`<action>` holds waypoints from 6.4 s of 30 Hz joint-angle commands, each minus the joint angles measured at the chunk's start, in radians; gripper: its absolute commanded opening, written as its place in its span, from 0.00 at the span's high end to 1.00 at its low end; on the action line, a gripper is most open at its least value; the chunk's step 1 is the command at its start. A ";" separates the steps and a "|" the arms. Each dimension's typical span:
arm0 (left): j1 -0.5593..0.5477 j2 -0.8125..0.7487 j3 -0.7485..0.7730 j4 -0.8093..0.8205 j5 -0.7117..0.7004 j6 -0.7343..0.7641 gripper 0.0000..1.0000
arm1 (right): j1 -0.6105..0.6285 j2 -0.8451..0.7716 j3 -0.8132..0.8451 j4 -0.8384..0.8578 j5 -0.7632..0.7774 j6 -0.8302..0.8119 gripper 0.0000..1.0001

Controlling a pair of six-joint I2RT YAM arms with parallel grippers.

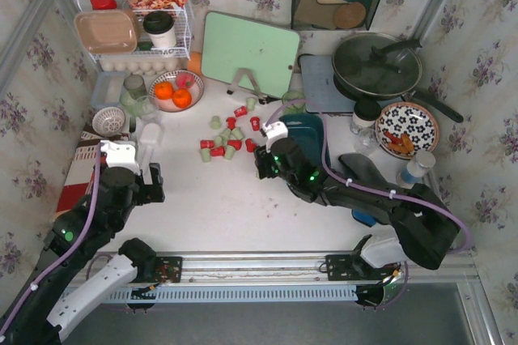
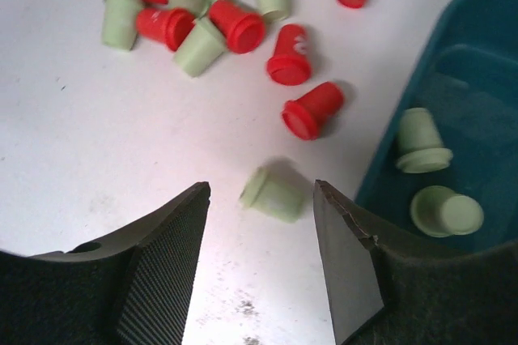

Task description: Mix the coffee capsules in the storage basket

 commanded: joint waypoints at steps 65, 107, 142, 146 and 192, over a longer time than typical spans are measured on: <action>0.056 -0.015 -0.010 0.047 0.098 0.021 0.01 | -0.118 -0.013 -0.017 0.016 0.328 0.031 0.97; 0.109 0.169 0.037 0.016 0.161 -0.072 0.01 | -0.323 -0.174 -0.261 0.303 0.034 0.062 0.40; 0.112 1.317 0.285 0.516 0.223 -0.143 0.55 | -0.323 -0.206 -0.337 0.449 -0.101 0.088 0.40; 0.116 1.344 0.293 0.517 0.215 -0.151 0.57 | -0.321 -0.197 -0.331 0.447 -0.116 0.089 0.40; -0.228 1.514 0.688 0.705 0.401 0.019 0.90 | -0.322 -0.377 -0.421 0.468 0.040 0.123 0.39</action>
